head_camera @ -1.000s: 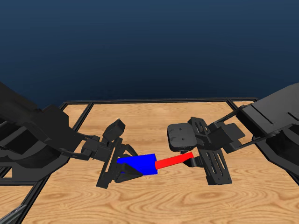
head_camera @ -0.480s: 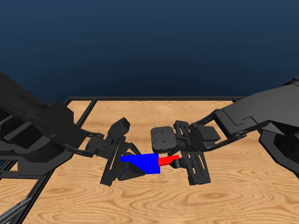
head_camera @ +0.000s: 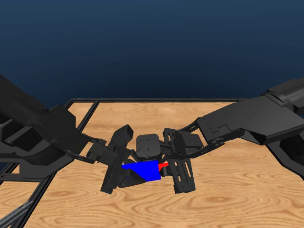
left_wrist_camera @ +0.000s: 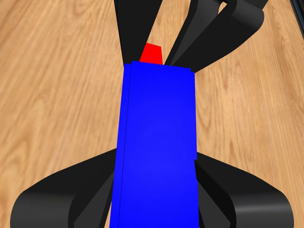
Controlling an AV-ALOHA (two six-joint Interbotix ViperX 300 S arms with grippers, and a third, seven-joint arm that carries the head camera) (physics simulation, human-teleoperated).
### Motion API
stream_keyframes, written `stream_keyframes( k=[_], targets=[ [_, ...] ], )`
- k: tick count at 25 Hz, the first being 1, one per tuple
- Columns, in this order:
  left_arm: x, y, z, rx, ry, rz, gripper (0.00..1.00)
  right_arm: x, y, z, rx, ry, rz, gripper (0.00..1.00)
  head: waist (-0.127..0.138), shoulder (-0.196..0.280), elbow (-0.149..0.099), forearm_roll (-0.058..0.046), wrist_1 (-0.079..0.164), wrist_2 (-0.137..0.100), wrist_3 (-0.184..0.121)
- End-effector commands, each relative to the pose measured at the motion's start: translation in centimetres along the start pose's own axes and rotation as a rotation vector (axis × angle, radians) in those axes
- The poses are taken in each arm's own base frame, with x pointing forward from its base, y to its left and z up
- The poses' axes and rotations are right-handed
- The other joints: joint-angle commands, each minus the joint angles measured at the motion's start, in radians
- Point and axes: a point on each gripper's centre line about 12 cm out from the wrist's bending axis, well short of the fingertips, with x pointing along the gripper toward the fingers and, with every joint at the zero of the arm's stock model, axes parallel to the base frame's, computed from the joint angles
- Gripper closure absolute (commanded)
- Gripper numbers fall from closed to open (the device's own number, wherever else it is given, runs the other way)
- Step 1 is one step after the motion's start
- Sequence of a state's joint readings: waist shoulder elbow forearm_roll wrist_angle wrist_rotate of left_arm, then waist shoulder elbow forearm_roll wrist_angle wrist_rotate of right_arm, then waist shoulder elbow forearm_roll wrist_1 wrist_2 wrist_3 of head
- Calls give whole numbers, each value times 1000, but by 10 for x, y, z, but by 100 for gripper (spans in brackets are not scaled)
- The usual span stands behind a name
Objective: Insert peg into socket
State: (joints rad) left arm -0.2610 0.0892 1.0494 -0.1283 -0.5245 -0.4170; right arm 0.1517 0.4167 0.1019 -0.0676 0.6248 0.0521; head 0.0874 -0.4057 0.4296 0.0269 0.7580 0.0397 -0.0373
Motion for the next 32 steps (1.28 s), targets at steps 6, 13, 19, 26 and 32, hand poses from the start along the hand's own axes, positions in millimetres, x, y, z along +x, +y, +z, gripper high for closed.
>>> stream_keyframes(
  k=[6, 13, 19, 26, 32],
  targets=[
    [1, -6, 31, 8, -127, -37, 100, -27, -10, 7, 42, -131, 3, 0, -8, -11, -16, -1, -15, 1, 3],
    [-1, -8, 36, 8, -139, -41, 100, -55, -14, -24, 120, -125, -10, 0, -5, -25, -12, -1, -20, -1, -5],
    [-1, -8, 34, 14, -143, -43, 100, -62, -18, -39, 171, -138, -23, 2, 1, -28, -12, 0, -22, -4, -5],
    [-2, -6, 33, 8, -141, -37, 100, -53, -12, -26, 154, -176, -12, 100, 3, -21, -13, 0, -19, -5, -2],
    [0, -7, 33, 4, -147, -41, 100, -47, -12, -12, 144, -206, -8, 100, 4, -22, -13, 0, -19, -4, -4]
  ],
)
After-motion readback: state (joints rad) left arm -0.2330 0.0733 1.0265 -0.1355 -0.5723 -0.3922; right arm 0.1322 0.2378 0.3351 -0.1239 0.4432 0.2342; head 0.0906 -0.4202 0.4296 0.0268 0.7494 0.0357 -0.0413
